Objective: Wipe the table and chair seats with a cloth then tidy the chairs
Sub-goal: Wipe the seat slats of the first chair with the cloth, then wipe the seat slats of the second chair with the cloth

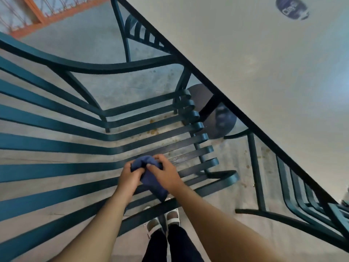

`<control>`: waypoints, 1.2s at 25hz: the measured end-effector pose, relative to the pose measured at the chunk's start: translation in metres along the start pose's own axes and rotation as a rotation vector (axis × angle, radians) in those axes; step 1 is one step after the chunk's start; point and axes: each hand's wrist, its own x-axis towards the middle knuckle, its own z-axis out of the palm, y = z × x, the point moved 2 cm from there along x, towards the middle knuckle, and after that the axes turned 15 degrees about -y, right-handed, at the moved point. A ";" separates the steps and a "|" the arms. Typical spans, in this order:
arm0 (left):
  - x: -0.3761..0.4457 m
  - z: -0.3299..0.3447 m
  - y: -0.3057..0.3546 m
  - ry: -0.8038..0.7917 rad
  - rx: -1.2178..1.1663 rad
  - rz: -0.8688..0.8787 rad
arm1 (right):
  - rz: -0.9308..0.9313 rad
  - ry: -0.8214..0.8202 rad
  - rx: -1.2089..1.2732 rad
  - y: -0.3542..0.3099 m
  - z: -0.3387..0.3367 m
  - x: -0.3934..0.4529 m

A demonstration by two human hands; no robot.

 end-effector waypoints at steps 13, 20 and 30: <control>-0.085 0.098 0.076 -0.136 0.045 0.184 | 0.054 0.282 0.402 -0.047 -0.056 -0.114; -0.123 0.157 0.102 -0.360 0.218 0.374 | -0.050 0.412 0.547 -0.047 -0.106 -0.193; -0.202 0.284 0.122 -0.229 1.235 0.738 | -0.172 0.688 0.415 -0.037 -0.196 -0.350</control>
